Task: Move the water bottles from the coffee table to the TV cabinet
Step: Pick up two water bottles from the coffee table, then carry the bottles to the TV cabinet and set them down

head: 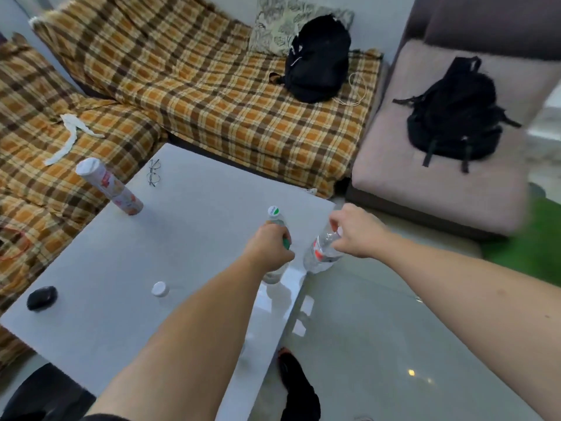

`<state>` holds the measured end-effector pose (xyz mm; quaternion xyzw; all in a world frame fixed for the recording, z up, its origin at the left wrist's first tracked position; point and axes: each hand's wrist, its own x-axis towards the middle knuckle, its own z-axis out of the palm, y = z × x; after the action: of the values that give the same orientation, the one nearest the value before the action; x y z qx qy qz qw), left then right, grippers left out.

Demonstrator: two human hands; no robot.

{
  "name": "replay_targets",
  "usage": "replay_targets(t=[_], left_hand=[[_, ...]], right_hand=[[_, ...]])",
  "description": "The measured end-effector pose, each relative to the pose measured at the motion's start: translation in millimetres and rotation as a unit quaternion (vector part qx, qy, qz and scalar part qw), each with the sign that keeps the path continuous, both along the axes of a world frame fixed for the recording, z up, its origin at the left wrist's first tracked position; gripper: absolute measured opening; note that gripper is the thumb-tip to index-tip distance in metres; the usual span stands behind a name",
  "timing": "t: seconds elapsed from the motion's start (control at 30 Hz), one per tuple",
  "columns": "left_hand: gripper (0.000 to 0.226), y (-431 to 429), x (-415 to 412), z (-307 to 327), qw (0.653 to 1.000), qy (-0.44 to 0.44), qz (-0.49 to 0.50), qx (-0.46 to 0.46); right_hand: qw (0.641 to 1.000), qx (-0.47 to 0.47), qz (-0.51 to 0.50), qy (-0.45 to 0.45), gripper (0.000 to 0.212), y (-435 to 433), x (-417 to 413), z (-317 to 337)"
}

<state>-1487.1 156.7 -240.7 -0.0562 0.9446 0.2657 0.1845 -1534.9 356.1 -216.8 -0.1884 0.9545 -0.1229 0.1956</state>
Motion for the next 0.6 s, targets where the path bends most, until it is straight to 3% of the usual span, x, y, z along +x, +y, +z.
replay_targets(t=[0.17,0.3,0.47,0.6], left_hand=[[0.031,107.2,-15.8,37.6,0.989,0.052,-0.138,-0.028],[0.026,222.4,-17.3,66.5,0.954,0.074,-0.285,-0.057],[0.011,376.8,19.3,95.4,0.884,0.115,-0.451,-0.037],[0.018,477.1,72.3,107.4,0.825,0.139,-0.548,0.006]], right_hand=[[0.990,0.000,-0.132,0.045,0.012,114.5,43.1,36.8],[0.960,-0.005,-0.270,0.079,0.011,219.2,98.4,64.5],[0.878,0.018,-0.464,0.117,0.005,346.8,207.0,92.1],[0.808,0.061,-0.574,0.122,0.006,418.1,314.9,105.1]])
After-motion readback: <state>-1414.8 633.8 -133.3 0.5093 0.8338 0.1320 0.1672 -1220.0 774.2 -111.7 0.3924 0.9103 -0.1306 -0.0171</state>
